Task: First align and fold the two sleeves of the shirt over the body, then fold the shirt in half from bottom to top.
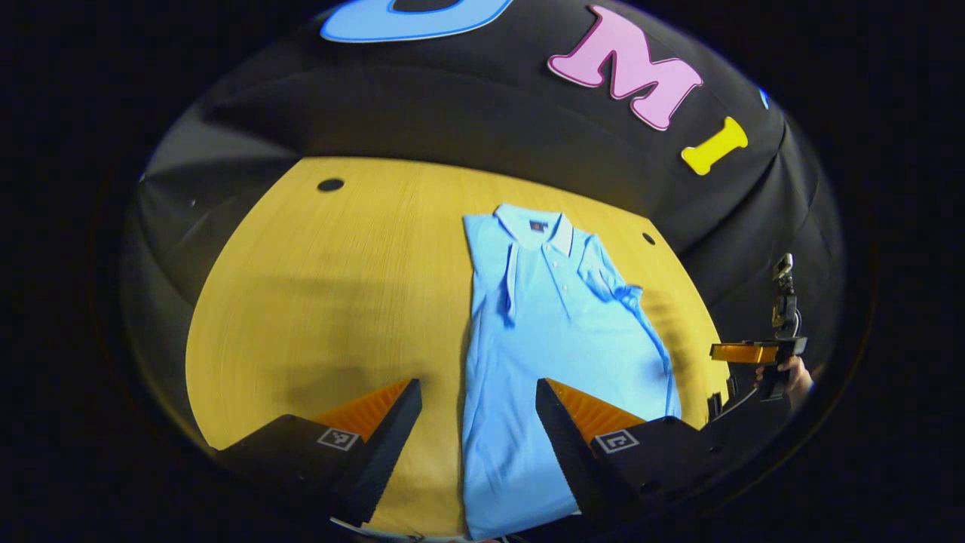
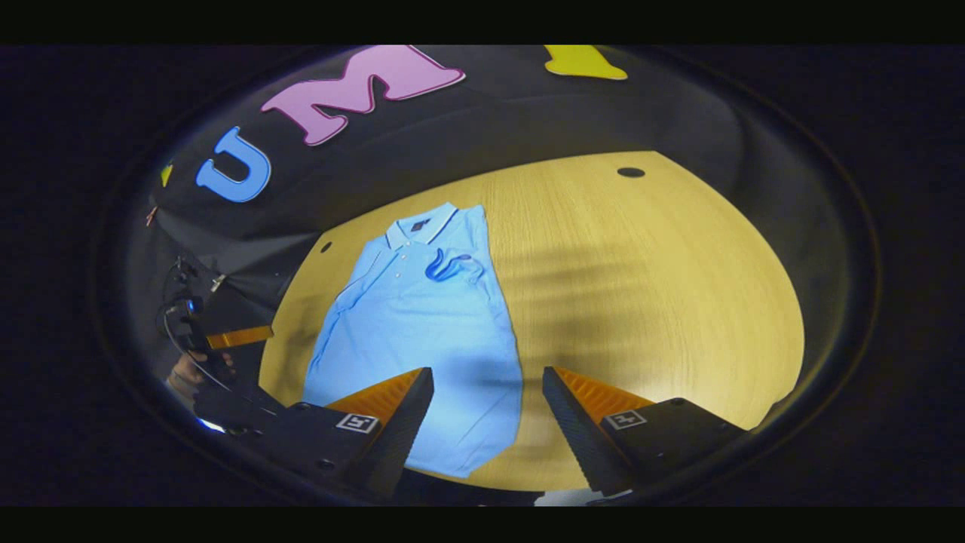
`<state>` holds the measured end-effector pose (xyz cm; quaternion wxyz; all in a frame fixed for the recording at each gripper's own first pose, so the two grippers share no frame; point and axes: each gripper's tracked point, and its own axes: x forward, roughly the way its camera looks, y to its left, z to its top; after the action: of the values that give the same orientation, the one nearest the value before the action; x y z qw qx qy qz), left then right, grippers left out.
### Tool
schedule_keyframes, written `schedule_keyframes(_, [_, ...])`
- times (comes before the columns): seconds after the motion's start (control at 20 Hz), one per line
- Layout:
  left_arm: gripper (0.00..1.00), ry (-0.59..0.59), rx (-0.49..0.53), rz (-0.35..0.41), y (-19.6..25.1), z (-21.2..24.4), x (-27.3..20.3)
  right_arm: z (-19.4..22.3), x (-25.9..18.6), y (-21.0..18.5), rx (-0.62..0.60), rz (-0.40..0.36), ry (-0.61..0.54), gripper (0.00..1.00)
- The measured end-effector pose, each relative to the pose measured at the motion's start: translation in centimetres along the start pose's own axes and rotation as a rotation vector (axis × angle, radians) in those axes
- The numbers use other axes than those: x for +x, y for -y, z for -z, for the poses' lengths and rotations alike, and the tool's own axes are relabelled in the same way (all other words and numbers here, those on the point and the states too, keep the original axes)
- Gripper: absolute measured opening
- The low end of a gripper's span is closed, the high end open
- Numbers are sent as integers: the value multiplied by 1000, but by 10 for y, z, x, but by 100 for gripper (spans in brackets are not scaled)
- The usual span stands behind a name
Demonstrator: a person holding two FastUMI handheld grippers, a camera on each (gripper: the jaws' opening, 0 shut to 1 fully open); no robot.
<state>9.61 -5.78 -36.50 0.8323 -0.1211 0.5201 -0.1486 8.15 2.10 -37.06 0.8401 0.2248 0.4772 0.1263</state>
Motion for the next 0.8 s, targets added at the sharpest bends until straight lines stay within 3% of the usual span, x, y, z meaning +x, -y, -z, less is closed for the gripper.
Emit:
schedule_keyframes(0.15, [98, -76, -61, 5, -6, 65, -13, 46, -2, -3, 72, -14, -73, 92])
schedule_keyframes(0.4, [98, -170, -102, 26, -3, 127, -20, 120, -8, -1, 227, -22, -191, 92])
schedule_keyframes(0.45, [98, -180, -97, 23, -3, 133, -20, 133, -7, 0, 260, -21, -215, 83])
schedule_keyframes(0.5, [98, -195, -92, 28, -2, 139, -19, 145, -6, 3, 290, -11, -240, 84])
schedule_keyframes(0.55, [98, -209, -95, 33, -1, 143, -17, 151, -1, 1, 329, -19, -250, 93])
schedule_keyframes(0.65, [98, -236, -109, 50, 2, 152, -15, 154, -1, -9, 442, -68, -257, 87])
schedule_keyframes(0.8, [97, -248, -98, 55, 5, 157, -11, 153, 3, -20, 571, -125, -251, 87])
